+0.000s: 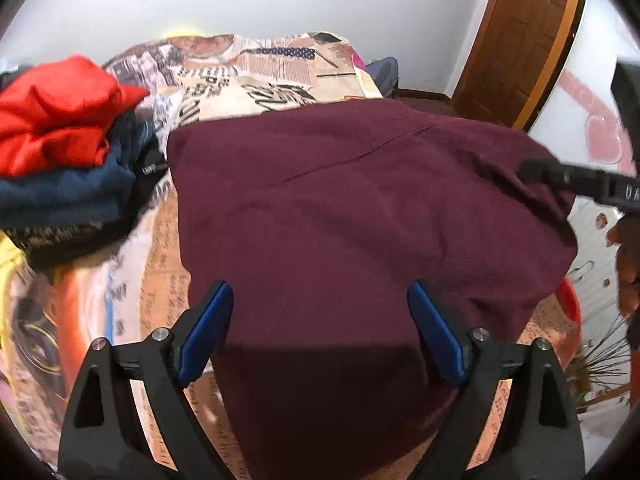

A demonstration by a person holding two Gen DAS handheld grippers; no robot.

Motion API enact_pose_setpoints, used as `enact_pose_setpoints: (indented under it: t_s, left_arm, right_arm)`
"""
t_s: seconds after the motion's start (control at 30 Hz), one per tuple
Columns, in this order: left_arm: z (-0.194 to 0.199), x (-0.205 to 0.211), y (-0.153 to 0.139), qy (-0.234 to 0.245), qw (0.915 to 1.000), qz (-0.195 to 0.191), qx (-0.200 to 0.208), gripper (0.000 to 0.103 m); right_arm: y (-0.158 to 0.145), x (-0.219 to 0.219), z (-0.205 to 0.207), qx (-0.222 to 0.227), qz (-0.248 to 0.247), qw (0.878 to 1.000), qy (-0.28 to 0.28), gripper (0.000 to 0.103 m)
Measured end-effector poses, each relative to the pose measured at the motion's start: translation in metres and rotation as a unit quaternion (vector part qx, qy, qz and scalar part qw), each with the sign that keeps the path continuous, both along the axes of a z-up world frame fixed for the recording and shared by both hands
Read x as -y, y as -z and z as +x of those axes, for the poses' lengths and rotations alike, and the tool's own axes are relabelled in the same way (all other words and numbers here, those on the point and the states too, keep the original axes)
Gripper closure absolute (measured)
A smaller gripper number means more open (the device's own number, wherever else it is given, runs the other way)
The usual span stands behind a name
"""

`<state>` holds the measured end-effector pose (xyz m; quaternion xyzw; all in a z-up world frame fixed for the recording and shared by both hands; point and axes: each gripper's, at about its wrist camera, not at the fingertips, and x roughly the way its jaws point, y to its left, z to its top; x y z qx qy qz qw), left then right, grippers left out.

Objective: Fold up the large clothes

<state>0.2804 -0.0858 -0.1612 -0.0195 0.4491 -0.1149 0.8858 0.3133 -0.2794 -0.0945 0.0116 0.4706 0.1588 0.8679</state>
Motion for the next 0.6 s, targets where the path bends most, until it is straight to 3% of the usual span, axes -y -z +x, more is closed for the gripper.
enact_pose_setpoints:
  t_s: [0.07, 0.2, 0.4, 0.5, 0.6]
  left_arm:
    - [-0.005, 0.001, 0.002, 0.001, 1.0000, 0.006, 0.004, 0.008]
    - [-0.010, 0.001, 0.001, 0.002, 1.0000, 0.008, 0.002, 0.008]
    - [-0.007, -0.017, -0.022, -0.029, 0.9984, 0.039, 0.030, 0.008]
    - [0.000, -0.038, -0.030, -0.058, 0.9968, 0.041, 0.037, 0.008]
    - [0.012, -0.060, -0.024, -0.089, 0.9949, 0.044, 0.016, 0.008]
  right_arm:
    - [0.011, 0.013, -0.003, -0.010, 0.014, 1.000, 0.006, 0.016]
    - [0.023, 0.015, -0.010, -0.010, -0.004, 1.000, -0.008, 0.016]
    - [0.005, 0.014, 0.005, -0.051, 0.013, 0.999, -0.015, 0.016]
    - [-0.005, 0.013, 0.012, -0.045, 0.021, 0.999, -0.018, 0.016]
    - [-0.014, 0.012, 0.019, -0.033, 0.034, 0.999, -0.019, 0.014]
